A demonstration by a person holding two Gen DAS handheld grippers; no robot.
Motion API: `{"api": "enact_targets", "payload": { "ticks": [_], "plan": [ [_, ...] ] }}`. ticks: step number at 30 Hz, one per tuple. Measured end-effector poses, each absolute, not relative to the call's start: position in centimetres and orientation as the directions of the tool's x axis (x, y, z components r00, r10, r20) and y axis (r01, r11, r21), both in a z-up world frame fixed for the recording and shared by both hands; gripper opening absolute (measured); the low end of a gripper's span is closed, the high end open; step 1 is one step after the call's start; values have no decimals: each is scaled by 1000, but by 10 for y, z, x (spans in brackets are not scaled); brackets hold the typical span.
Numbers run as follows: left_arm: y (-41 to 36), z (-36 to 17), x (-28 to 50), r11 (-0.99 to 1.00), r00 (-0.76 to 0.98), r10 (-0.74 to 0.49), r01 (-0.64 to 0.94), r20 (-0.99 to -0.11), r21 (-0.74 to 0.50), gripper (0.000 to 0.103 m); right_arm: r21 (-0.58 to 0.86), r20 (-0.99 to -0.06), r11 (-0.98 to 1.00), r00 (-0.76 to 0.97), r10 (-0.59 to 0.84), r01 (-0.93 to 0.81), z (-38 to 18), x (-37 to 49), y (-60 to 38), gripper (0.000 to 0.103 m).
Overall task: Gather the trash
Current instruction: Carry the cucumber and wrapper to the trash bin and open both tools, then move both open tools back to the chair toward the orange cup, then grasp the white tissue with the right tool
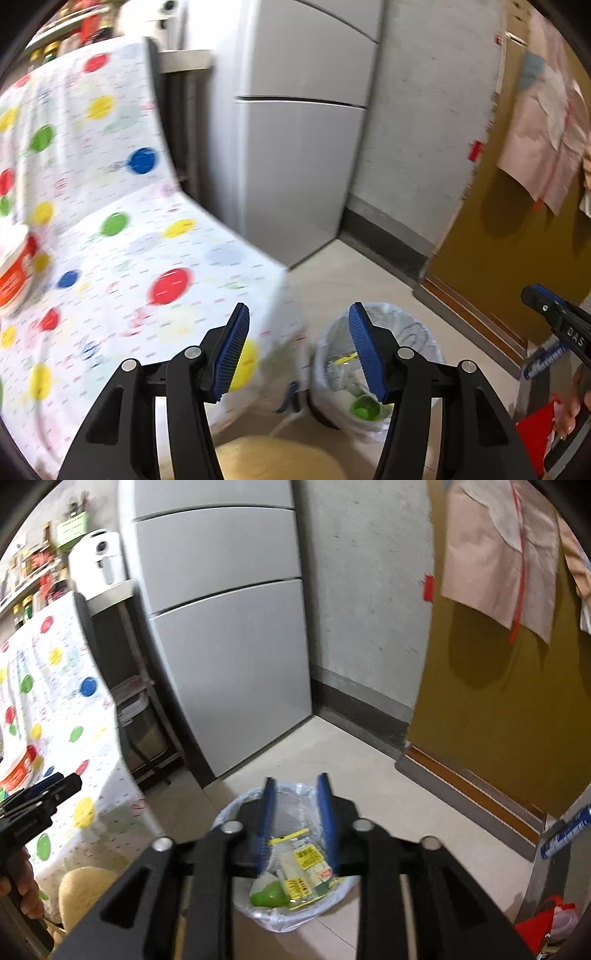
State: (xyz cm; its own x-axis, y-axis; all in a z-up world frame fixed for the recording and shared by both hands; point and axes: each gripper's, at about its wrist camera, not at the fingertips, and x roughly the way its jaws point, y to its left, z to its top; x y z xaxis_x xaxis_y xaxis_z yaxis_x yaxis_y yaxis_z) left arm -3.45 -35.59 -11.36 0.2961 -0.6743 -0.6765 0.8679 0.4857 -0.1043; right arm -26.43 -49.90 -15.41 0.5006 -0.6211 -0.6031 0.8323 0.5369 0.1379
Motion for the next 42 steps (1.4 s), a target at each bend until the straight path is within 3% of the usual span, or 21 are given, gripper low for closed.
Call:
{"api": "enact_targets", "payload": {
  "ticks": [1,7,24,34,39,42],
  "plan": [
    [-349,-112,-32,498,307,-669,861,-677,-102,57,139,-595,558,520,-613,818,-150,-258,-493,45],
    [-296,-100,-1,604,397,-622,792,-675,-91,57,130,-580,665,601,-550,735,-133,-215,-461,49],
    [-117,-73,112,910,680,-307,414,-667,3,58,100,-596,957,787,-160,271,-98,-5,-334,49],
    [-78,-66,181,941,689,-248,337,-682,-1,58,88,-621,992,784,-13,86,-103,130,-278,49],
    [-80,-68,206,944,695,-242,329,-677,0,57,62,-629,997,777,-1,52,-112,188,-258,34],
    [-81,-72,216,946,692,-239,326,-681,-1,58,47,-644,997,765,-16,60,-120,213,-254,33]
  ]
}}
